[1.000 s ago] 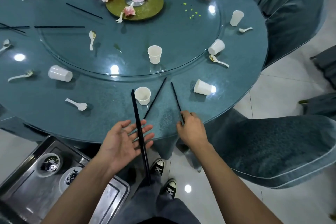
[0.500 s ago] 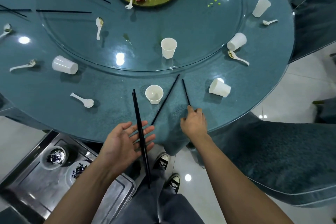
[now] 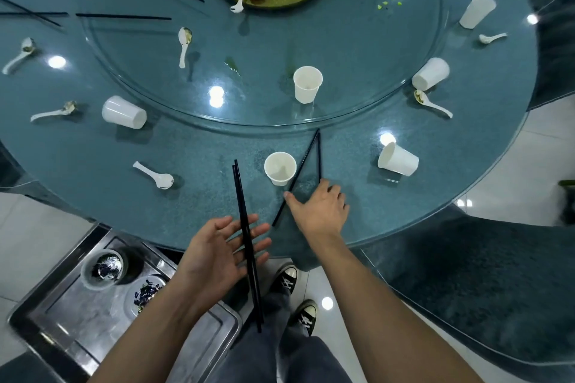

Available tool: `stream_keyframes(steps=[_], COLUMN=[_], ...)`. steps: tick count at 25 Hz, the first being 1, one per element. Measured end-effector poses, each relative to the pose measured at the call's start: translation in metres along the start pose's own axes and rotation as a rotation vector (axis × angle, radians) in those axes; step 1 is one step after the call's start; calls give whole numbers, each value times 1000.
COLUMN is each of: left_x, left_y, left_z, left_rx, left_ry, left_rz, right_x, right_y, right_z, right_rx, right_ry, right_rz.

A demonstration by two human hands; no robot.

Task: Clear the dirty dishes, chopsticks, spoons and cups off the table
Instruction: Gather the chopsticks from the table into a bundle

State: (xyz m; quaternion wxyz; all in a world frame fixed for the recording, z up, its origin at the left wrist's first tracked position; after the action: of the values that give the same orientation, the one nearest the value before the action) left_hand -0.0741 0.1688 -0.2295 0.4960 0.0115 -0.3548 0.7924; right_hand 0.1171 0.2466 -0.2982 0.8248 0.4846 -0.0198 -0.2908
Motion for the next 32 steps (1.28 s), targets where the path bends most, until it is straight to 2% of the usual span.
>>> stream_keyframes(steps=[6,11,17,22,27,32], left_x=[5,5,2,-4,-6,-1], left_y=[5,-3,-22,-40,-57,-86], left_z=[-8,-19,-38,-50,-57,-68], left_rx=[18,19,-11,-40,-62,-98], left_ry=[-1,17,48,67,72,45], left_rz=[14,0,-38,-57,-58,-26], right_x=[-13,24,56,64,74,82], right_y=[-5,2,0,4,18,62], right_z=[-12,-17,-17,-9,9,52], right_rx=[0,40,-66,-41,-118,-106], right_ry=[-34,-66,-148,-106,-16,130], right_rz=[13,13,-68,12,-236,-551])
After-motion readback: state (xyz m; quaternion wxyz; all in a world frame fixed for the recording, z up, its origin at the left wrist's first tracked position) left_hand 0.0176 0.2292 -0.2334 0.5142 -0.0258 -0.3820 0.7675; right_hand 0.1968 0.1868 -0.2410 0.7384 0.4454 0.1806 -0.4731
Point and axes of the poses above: each hand's wrist, its own z-axis away from the middle knuckle, its own y-axis out of the back of the hand, x = y × z, the point moved 4 cm from there along -z, towards the middle knuckle, and after that the axes turned 11 degrees about -x, right-handed, at the moved point
